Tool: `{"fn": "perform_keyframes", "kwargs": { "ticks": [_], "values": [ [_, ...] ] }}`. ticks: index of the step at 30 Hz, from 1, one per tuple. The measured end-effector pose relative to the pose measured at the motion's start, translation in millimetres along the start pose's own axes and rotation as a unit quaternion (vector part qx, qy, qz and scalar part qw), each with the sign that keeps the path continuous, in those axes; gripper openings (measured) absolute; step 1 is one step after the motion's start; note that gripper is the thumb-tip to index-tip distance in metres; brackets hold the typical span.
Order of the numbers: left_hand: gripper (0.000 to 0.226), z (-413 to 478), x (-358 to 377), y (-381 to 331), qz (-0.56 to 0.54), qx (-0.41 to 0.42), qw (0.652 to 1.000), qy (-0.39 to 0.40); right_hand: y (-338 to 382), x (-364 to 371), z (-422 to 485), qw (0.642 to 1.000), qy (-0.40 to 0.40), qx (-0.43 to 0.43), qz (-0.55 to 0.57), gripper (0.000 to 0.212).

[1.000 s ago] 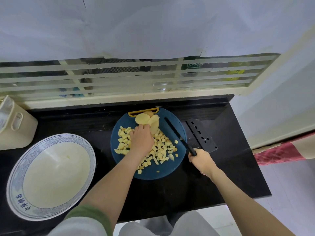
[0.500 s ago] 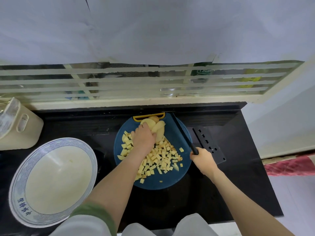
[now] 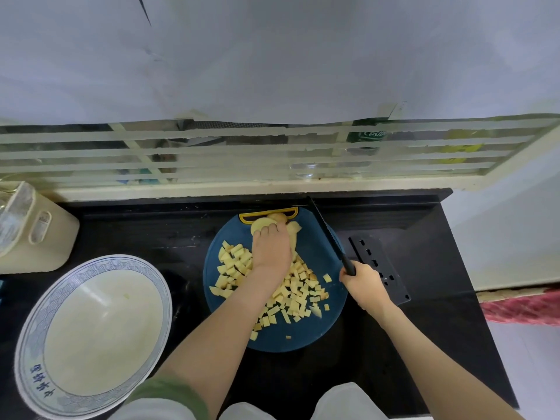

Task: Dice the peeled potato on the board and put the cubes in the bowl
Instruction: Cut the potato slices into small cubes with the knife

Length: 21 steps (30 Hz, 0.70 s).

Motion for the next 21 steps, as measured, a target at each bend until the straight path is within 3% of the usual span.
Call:
{"fn": "perform_keyframes", "kwargs": {
  "ticks": [4,7,9,11,15,21],
  "values": [
    [0.026,3,-8,-13,-0.059,0.015,0.998,-0.023,1,-6,1,1.000,-0.007,-0.008,0.022,0.013],
    [0.022,5,-12,-24,-0.182,0.009,0.982,-0.042,0,-11,-1,0.998,-0.020,-0.017,0.058,0.017],
    [0.020,8,-5,-32,-0.264,0.010,0.964,-0.017,-2,-15,0,0.996,-0.029,-0.012,0.089,0.017],
    [0.020,12,5,-43,-0.277,0.018,0.960,0.039,-5,-17,1,0.993,-0.034,0.002,0.112,0.015],
    [0.027,19,14,-52,-0.094,0.059,0.993,0.047,-10,-21,4,0.992,-0.028,0.020,0.124,0.014],
    [0.032,22,25,-41,0.053,0.048,0.992,0.103,-11,-11,4,0.995,0.021,0.017,0.094,0.012]
  ]
}}
Point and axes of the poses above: each hand's wrist, its own z-axis towards the middle knuckle, its own x-axis out of the palm, y = z × x, the point moved 7 cm from there along z, towards the middle knuckle, and after that the axes turned 1 degree about y, right-handed, at the moved point
